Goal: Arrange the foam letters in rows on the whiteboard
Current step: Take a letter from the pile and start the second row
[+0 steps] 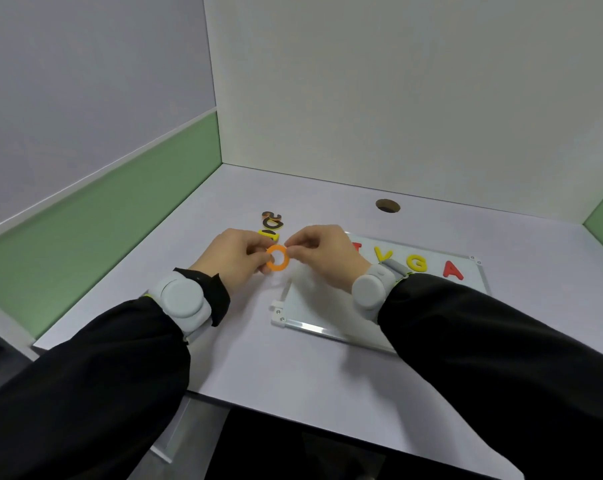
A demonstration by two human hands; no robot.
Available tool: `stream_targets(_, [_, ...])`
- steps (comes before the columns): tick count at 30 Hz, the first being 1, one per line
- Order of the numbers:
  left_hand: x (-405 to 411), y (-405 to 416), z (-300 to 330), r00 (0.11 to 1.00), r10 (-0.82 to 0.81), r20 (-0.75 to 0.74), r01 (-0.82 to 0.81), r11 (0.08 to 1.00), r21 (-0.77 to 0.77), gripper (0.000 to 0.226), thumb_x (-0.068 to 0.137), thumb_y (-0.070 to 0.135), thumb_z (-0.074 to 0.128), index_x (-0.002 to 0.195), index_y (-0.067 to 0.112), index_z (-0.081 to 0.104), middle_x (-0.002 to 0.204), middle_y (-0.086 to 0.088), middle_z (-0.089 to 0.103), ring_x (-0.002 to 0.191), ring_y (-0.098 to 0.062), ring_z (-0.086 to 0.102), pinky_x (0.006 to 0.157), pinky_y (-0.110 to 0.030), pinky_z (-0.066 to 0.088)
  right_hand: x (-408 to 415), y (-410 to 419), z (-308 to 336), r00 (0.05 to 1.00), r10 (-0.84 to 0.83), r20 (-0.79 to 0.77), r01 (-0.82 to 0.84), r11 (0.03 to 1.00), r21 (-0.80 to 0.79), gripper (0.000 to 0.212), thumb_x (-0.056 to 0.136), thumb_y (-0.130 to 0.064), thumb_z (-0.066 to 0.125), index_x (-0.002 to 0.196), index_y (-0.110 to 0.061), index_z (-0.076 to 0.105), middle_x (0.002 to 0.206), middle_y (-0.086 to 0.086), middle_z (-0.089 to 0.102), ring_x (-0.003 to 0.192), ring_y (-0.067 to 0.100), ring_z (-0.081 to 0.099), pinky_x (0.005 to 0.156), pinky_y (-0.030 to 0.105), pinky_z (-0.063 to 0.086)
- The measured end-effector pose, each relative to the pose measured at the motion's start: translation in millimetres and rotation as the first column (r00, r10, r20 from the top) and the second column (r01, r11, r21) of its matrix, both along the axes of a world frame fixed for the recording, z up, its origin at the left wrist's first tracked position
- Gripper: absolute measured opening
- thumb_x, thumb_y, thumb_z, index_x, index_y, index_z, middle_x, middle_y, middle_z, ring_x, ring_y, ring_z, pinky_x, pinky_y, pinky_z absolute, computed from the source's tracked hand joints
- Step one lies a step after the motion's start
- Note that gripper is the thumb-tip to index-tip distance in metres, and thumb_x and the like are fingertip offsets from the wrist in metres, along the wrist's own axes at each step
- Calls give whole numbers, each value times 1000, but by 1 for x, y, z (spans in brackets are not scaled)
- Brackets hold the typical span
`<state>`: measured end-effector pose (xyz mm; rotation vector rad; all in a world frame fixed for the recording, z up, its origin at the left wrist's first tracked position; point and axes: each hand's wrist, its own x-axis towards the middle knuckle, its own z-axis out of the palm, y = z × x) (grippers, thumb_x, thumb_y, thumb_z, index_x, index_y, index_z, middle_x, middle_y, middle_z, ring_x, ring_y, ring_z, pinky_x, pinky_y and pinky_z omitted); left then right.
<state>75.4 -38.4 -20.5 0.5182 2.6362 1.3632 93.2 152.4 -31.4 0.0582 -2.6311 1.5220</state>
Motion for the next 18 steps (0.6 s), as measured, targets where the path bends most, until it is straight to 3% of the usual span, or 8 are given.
stream_targets(7, [3,31,-2,995,-38,87,23,985,172,15,93,11,62,106,13,71,76,-7,76,72,-10,71,72,-23,51,19,40,10,1000,-11,18,11,1000,-8,9,85,-17,71,90,-11,76,83,6,76,70,6,65,70,21,56])
stream_targets(11, [6,49,0,997,-37,62,26,986,164,10,92,15,66,101,13,71,74,-5,75,63,-2,67,61,-11,50,28,53,5,995,-83,55,83,997,-4,17,78,-27,80,90,-17,75,84,2,77,74,8,68,75,27,56])
stream_targets(16, [2,70,-10,995,-69,69,62,994,92,14,91,14,65,103,13,73,75,-1,76,72,-11,72,67,-17,52,35,60,-4,977,-200,69,197,979,51,13,75,-22,78,83,-15,72,76,5,74,59,12,64,57,29,53])
stream_targets(18, [-2,76,-13,997,-64,35,63,998,32,16,90,15,64,102,15,74,82,0,75,78,-13,72,75,-23,54,34,60,-8,969,-234,81,229,971,70,12,73,-21,77,80,-14,71,68,4,72,66,15,68,63,31,56])
